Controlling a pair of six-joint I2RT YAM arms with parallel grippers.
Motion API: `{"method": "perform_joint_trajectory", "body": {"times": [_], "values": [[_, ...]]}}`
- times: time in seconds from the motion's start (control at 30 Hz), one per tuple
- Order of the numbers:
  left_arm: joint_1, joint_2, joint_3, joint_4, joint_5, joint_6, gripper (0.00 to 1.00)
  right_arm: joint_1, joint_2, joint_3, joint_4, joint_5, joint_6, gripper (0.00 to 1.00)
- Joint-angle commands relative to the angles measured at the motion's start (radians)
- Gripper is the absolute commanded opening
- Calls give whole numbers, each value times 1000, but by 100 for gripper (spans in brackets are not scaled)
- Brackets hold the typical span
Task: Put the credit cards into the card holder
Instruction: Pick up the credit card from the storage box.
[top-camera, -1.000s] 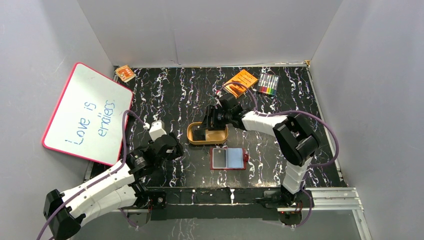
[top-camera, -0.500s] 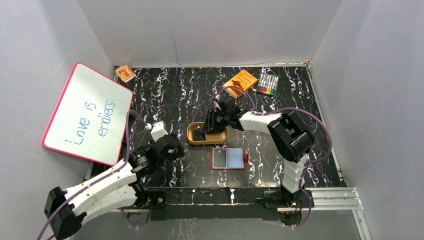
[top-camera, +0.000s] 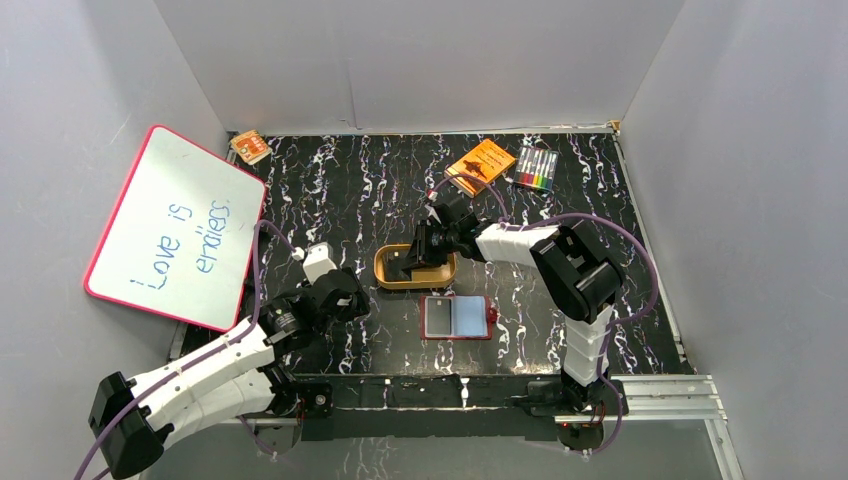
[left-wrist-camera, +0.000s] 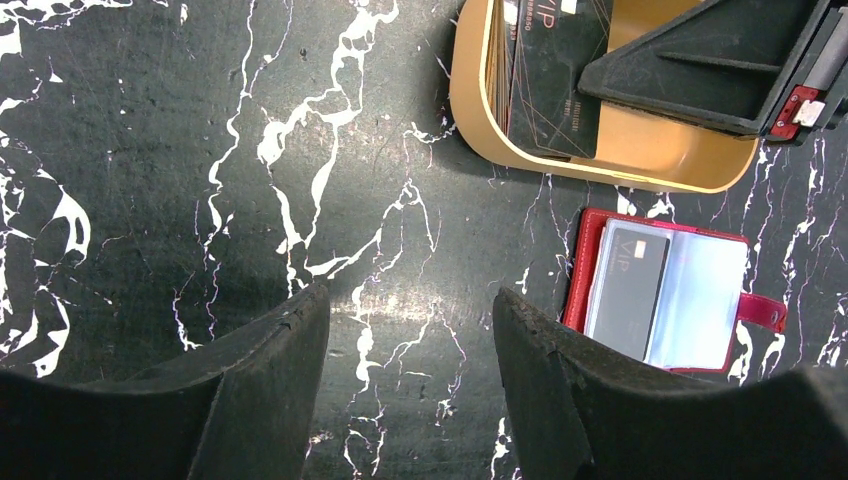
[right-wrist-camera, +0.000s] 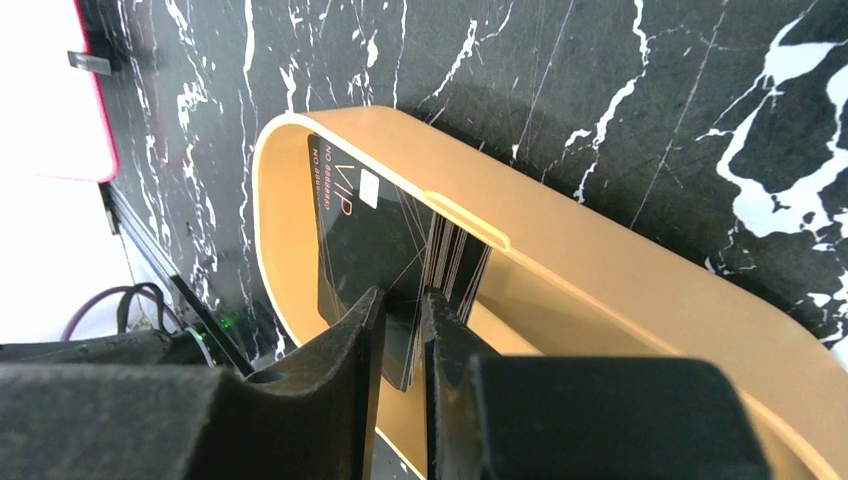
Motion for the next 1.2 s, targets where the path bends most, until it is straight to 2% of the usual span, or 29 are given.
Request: {"method": "perform_joint_trajectory", "body": {"times": [0.0, 0.23, 0.43, 0.53, 0.67, 0.83, 1.17], "values": [[4, -16, -16, -6, -16, -9, 58, 4, -29, -8, 45, 11, 8, 22], [3, -13, -16, -6, -13, -11, 58, -3, -49, -34, 48, 24, 11, 12], [4, -13, -21, -6, -12, -13, 58, -14, -64, -58, 59, 25, 19, 11], [3, -12, -21, -6, -12, -13, 58, -20, -68, -66, 68, 16, 23, 15], [4, -10, -21, -5, -9, -16, 58, -20, -64, -68, 79, -4, 24, 28], [4, -8, -21, -3, -6, -17, 58, -23, -61, -65, 84, -9, 29, 32], [3, -7, -24, 0, -4, -17, 58, -28, -74, -82, 89, 3, 37, 14]]}}
